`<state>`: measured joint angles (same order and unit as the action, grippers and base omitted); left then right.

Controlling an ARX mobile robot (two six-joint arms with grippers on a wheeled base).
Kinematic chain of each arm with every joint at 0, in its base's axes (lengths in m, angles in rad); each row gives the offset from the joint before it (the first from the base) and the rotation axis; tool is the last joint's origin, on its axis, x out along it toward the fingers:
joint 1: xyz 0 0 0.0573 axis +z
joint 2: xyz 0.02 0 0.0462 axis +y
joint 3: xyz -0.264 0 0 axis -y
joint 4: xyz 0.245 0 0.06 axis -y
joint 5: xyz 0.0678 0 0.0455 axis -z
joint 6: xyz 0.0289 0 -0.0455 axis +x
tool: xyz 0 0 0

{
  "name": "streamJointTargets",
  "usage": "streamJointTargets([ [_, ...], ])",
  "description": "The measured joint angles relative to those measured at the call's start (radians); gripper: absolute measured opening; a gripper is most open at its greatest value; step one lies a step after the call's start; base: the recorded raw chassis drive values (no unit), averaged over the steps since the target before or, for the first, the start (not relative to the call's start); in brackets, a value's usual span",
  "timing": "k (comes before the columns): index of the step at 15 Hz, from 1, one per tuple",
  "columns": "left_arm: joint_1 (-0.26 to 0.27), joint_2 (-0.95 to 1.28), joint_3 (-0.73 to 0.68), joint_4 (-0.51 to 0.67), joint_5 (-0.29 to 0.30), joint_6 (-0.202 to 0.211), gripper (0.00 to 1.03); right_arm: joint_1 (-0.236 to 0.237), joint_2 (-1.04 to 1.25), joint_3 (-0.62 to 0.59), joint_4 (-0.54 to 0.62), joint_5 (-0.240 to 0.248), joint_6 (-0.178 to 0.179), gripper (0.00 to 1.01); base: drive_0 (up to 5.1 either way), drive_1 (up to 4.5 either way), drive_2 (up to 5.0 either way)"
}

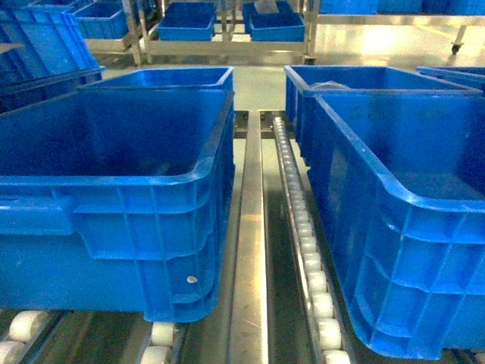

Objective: Sort blue parts and orange caps into right shelf containers

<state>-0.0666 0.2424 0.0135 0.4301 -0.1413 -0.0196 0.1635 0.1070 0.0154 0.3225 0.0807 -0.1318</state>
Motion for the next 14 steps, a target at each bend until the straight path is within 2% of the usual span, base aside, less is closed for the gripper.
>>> streamJointTargets([
  [1,0.021,0.206,0.029,0.174,0.053,0.009,0.43,-0.021,0.148,0.030,0.135,-0.038,-0.012,0.41,0.0,0.00,0.0],
  [2,0.057,0.435,0.113,0.360,0.108,0.027,0.43,-0.056,0.360,0.113,0.284,-0.041,-0.045,0.41,0.0,0.00,0.0],
  [3,0.081,0.629,0.221,0.491,0.126,0.036,0.43,-0.074,0.544,0.193,0.408,-0.043,-0.064,0.41,0.0,0.00,0.0],
  [4,0.093,0.833,0.353,0.544,0.129,0.056,0.43,-0.089,0.756,0.285,0.512,-0.042,-0.081,0.41,0.0,0.00,0.0],
  [5,0.091,0.989,0.455,0.501,0.125,0.076,0.43,-0.114,0.939,0.372,0.570,-0.014,-0.095,0.41,0.0,0.00,0.0],
  [6,0.080,1.172,0.560,0.426,0.122,0.077,0.43,-0.141,1.157,0.496,0.554,0.023,-0.086,0.41,0.0,0.00,0.0],
  [7,0.073,1.271,0.617,0.386,0.117,0.068,0.44,-0.152,1.288,0.566,0.518,0.032,-0.060,0.43,0.0,0.00,0.0],
  [8,0.068,1.328,0.675,0.389,0.094,0.062,0.57,-0.152,1.394,0.615,0.505,0.032,-0.013,0.58,0.0,0.00,0.0],
  [10,0.066,1.301,0.724,0.373,0.099,0.033,0.83,-0.152,1.440,0.633,0.522,0.019,0.031,0.83,0.0,0.00,0.0],
  [11,0.066,1.292,0.719,0.381,0.102,0.020,0.95,-0.152,1.433,0.634,0.523,0.012,0.036,0.96,0.0,0.00,0.0],
  [13,0.068,1.292,0.694,0.378,0.112,0.008,0.98,-0.157,1.429,0.633,0.522,0.008,0.042,0.98,0.0,0.00,0.0],
  [14,0.067,1.284,0.681,0.381,0.111,0.000,0.98,-0.157,1.420,0.629,0.513,0.052,0.031,0.98,0.0,0.00,0.0],
])
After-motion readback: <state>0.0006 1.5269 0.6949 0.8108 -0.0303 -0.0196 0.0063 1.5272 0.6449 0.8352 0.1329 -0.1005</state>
